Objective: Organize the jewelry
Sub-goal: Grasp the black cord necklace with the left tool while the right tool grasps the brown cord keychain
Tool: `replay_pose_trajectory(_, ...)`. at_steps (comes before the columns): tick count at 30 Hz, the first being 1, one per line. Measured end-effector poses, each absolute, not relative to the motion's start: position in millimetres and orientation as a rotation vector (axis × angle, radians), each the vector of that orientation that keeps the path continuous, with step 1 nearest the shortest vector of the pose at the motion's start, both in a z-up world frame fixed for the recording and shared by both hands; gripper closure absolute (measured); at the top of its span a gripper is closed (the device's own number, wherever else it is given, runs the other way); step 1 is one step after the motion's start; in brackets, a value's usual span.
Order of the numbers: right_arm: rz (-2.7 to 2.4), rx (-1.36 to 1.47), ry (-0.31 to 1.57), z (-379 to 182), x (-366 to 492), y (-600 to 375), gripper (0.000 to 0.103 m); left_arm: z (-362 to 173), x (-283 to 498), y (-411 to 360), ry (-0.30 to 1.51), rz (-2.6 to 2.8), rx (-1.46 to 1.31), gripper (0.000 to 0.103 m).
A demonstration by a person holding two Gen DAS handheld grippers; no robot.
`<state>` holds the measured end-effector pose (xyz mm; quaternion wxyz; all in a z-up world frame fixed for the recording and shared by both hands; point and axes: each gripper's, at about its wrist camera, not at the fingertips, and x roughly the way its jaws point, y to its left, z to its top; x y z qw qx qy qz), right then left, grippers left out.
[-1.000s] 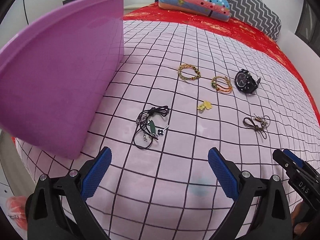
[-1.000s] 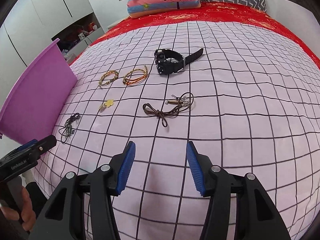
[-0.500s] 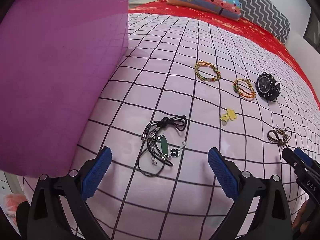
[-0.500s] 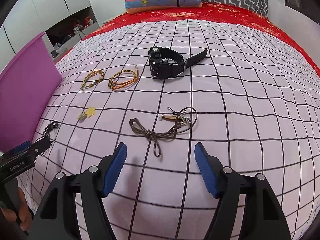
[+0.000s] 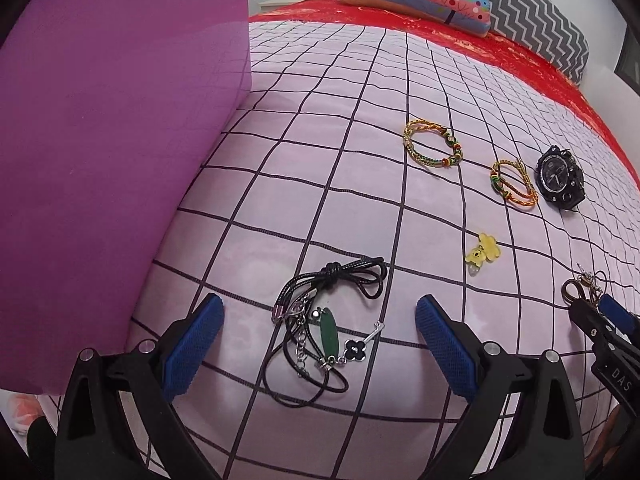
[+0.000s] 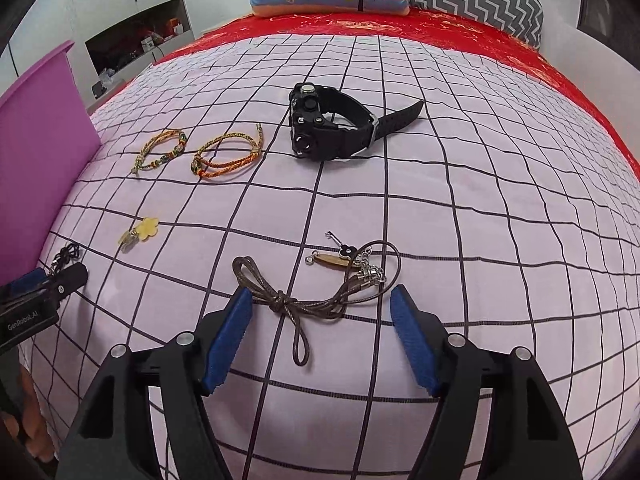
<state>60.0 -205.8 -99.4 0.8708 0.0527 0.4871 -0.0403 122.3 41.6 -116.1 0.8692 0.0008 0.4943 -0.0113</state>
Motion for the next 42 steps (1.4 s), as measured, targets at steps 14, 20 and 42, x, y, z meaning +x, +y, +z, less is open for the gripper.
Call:
replay_pose_trajectory(14,-0.071,0.042,1.012,-104,64,-195,0.046,-122,119,33,1.009,0.004,0.042,0.014)
replay_pose_trajectory(20,-0.058,0.031,1.008,-101,64,-187,0.082,-116,111,20,0.981,-0.055,0.068,0.065)
replay_pose_trajectory(42,0.015,0.197,1.03,-76,-8,-183,0.088,-87,47,11,1.051,-0.271,0.014,0.097)
